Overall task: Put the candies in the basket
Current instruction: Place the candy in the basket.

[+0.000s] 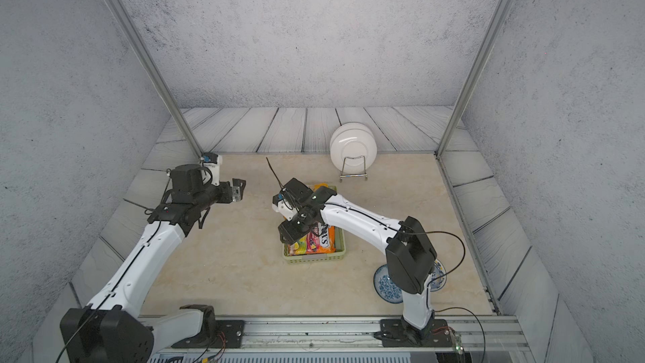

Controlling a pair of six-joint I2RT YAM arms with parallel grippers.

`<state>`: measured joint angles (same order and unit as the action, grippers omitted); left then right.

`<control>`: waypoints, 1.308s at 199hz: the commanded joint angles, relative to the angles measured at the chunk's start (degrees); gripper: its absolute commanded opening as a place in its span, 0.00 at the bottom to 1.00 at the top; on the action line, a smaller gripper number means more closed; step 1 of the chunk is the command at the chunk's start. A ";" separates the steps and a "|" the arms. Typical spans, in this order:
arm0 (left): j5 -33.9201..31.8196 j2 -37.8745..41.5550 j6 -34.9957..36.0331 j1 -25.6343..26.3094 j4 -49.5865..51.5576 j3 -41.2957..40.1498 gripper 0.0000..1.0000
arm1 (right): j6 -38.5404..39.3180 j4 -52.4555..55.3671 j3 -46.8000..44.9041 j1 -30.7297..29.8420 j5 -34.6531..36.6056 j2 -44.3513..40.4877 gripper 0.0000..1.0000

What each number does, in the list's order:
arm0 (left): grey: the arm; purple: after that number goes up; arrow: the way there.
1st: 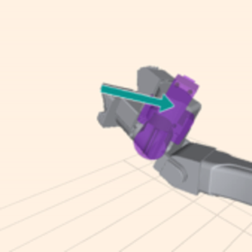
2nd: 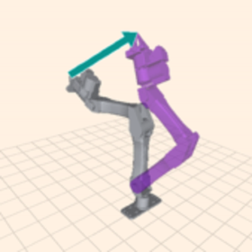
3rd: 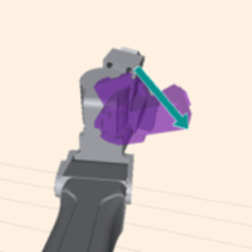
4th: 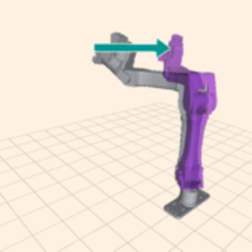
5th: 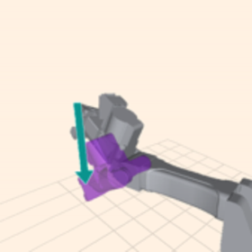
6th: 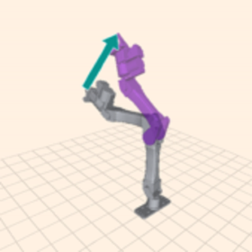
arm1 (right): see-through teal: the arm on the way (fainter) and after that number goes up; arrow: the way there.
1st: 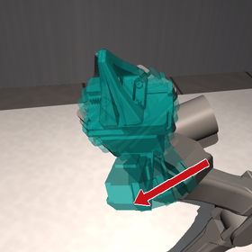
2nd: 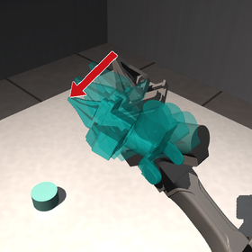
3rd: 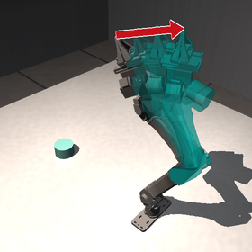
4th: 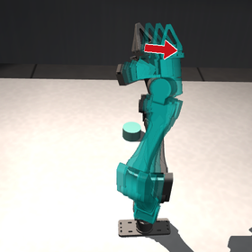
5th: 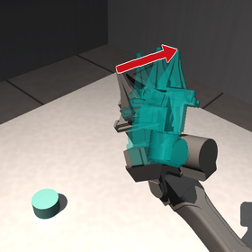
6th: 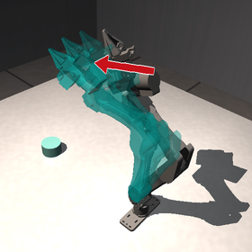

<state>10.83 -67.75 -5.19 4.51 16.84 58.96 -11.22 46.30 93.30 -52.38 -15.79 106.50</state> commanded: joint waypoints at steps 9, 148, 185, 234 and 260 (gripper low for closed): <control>0.14 0.11 0.20 -0.16 -1.33 -0.94 0.99 | 1.19 2.19 -0.62 0.26 10.64 -4.74 0.65; -10.70 -2.33 0.92 1.74 2.24 1.81 0.98 | 2.73 -0.93 -6.42 0.18 24.40 -4.84 0.51; -12.15 -4.73 0.68 1.56 -4.23 -2.28 0.98 | 3.79 -2.52 -7.70 0.37 30.18 -11.88 0.64; -14.03 -6.55 3.09 1.38 -16.92 -9.97 0.98 | 6.63 -4.32 -10.02 2.14 40.00 -18.03 0.89; -14.12 -7.98 2.80 -0.01 -24.48 -13.83 0.98 | 6.67 -5.10 -10.84 4.54 44.14 -21.77 1.00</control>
<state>-2.20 -74.56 -3.03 5.72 2.42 47.92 -5.48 42.52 83.99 -49.89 21.47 88.95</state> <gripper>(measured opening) 0.980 0.970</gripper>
